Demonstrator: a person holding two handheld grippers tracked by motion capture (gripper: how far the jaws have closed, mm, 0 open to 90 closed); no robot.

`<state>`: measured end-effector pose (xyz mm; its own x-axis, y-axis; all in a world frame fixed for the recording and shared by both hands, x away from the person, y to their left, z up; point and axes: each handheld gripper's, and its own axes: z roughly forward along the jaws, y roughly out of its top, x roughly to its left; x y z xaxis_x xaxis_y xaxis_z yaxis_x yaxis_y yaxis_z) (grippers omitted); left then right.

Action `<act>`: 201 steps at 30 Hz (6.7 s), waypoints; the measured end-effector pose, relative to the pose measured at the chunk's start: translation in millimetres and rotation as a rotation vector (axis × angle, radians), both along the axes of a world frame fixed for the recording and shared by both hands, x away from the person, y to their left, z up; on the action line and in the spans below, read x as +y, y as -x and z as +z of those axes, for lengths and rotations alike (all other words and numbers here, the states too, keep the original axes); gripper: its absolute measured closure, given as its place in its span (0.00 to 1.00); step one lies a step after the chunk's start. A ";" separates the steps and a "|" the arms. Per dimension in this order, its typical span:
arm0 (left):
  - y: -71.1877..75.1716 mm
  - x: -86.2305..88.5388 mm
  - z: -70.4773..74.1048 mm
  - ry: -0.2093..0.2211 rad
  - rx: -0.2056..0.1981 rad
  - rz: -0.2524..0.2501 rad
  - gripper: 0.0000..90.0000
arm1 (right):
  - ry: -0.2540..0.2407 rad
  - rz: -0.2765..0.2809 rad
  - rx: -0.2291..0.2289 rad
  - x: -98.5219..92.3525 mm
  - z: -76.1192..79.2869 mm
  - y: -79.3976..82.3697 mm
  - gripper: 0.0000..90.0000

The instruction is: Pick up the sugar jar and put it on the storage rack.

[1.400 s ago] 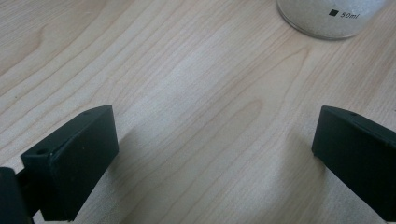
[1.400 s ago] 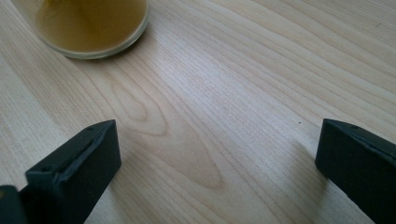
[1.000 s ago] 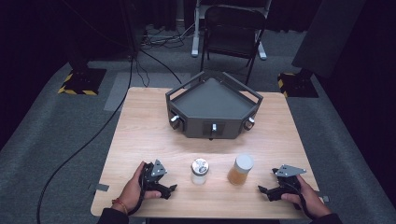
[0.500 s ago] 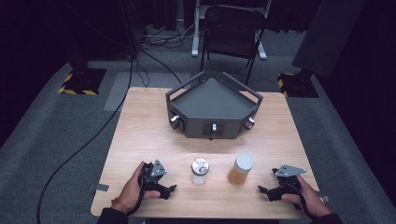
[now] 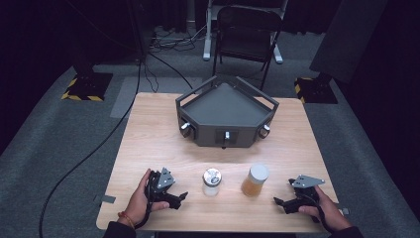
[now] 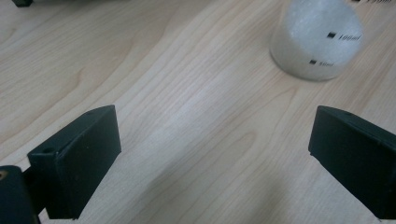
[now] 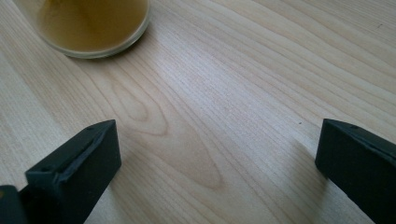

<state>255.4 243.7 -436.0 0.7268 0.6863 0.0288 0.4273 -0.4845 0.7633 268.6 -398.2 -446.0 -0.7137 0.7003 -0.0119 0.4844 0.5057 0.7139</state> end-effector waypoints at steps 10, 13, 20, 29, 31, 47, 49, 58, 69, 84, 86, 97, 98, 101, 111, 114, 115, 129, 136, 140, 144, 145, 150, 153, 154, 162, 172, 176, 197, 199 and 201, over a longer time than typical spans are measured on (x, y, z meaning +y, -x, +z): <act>4.9 -0.3 3.7 0.039 -0.020 -0.026 0.02 | 0.000 0.000 0.000 0.0 0.0 0.0 0.00; 6.2 -0.6 4.6 0.052 -0.026 -0.029 0.02 | 0.000 0.000 0.000 0.0 0.0 0.0 0.00; 8.0 -1.3 5.5 0.087 -0.033 -0.037 0.02 | 0.000 0.000 0.000 0.0 0.0 0.0 0.00; 9.9 -8.1 5.3 0.110 -0.038 -0.047 0.01 | 0.001 0.001 0.000 0.0 0.1 -0.1 0.00; 10.1 -10.5 5.9 0.106 -0.040 -0.052 0.01 | 0.001 0.001 0.000 0.0 0.0 -0.1 0.00; 5.8 -23.2 3.0 0.140 -0.034 -0.065 0.01 | 0.001 0.001 0.000 -0.1 0.0 -0.2 0.00; 4.5 -25.1 2.7 0.142 -0.030 -0.069 0.01 | 0.001 0.001 0.000 -0.1 0.0 -0.2 0.00; -2.1 -36.0 -0.1 0.154 -0.009 -0.076 0.01 | 0.001 0.002 0.000 -0.1 0.1 -0.3 0.00; -15.5 -52.0 -4.4 0.142 0.013 -0.093 0.01 | 0.001 0.002 0.000 -0.2 0.1 -0.4 0.00; -24.3 -64.8 -8.5 0.151 0.026 -0.096 0.02 | 0.001 0.002 0.000 -0.2 0.1 -0.4 0.00; -26.0 -68.8 -8.4 0.140 0.033 -0.096 0.02 | 0.001 0.002 0.000 -0.2 0.0 -0.4 0.00; -26.4 -75.3 -10.9 0.147 0.027 -0.070 0.11 | 0.000 0.002 0.000 -0.2 0.0 -0.4 0.00; -26.0 -75.1 -10.9 0.148 0.022 -0.072 0.12 | 0.001 0.002 0.000 -0.2 0.0 -0.4 0.00; -29.1 -72.9 -11.3 0.164 0.032 -0.090 0.16 | 0.001 0.002 0.000 -0.2 0.1 -0.4 0.00; -35.3 -71.3 -12.4 0.146 0.009 -0.157 0.32 | 0.000 0.002 0.000 -0.2 0.0 -0.4 0.00; -35.6 -70.2 -13.6 0.151 0.004 -0.158 0.32 | 0.001 0.002 0.000 -0.2 0.1 -0.4 0.00; -35.0 -70.2 -14.1 0.154 0.002 -0.154 0.32 | 0.001 0.002 0.000 -0.2 0.1 -0.4 0.00; -32.0 -70.9 -9.3 0.138 -0.036 -0.110 0.33 | 0.000 0.002 0.000 -0.2 0.0 -0.4 0.00; -35.2 -66.1 -1.6 0.164 -0.044 -0.099 0.33 | 0.000 0.002 0.000 -0.2 0.0 -0.4 0.00; -35.7 -63.8 2.7 0.178 -0.058 -0.098 0.33 | 0.000 0.002 0.000 -0.2 0.0 -0.4 0.00; -35.9 -62.6 7.2 0.181 -0.078 -0.096 0.33 | 0.000 0.002 0.000 -0.2 0.0 -0.4 0.00; -36.3 -62.4 8.5 0.184 -0.082 -0.097 0.33 | 0.000 0.002 0.000 -0.2 0.0 -0.4 0.00; -39.1 -65.3 17.5 0.179 -0.093 -0.096 0.33 | 0.000 0.004 0.000 -0.3 0.0 -0.6 0.00; -43.0 -65.2 23.8 0.191 -0.102 -0.091 0.33 | 0.000 0.004 0.000 -0.4 0.0 -0.7 0.00; -44.2 -64.7 25.3 0.201 -0.105 -0.087 0.33 | 0.000 0.004 0.000 -0.4 0.0 -0.6 0.00; -56.3 -66.2 38.4 0.236 -0.108 -0.076 0.33 | 0.000 0.004 0.000 -0.4 0.0 -0.7 0.00; -66.1 -73.6 48.1 0.266 -0.122 -0.068 0.34 | 0.000 0.004 0.000 -0.4 0.0 -0.7 0.00; -67.9 -76.6 54.8 0.269 -0.141 -0.070 0.33 | 0.000 0.004 0.000 -0.4 0.0 -0.7 0.00; -84.0 -89.2 85.4 0.284 -0.195 -0.034 0.34 | 0.000 0.004 0.000 -0.4 0.0 -0.7 0.00; -85.7 -90.7 87.0 0.289 -0.201 -0.028 0.34 | 0.000 0.004 0.000 -0.4 0.0 -0.6 0.00; -88.5 -92.4 88.2 0.291 -0.205 -0.023 0.34 | 0.000 0.004 0.000 -0.4 0.0 -0.7 0.00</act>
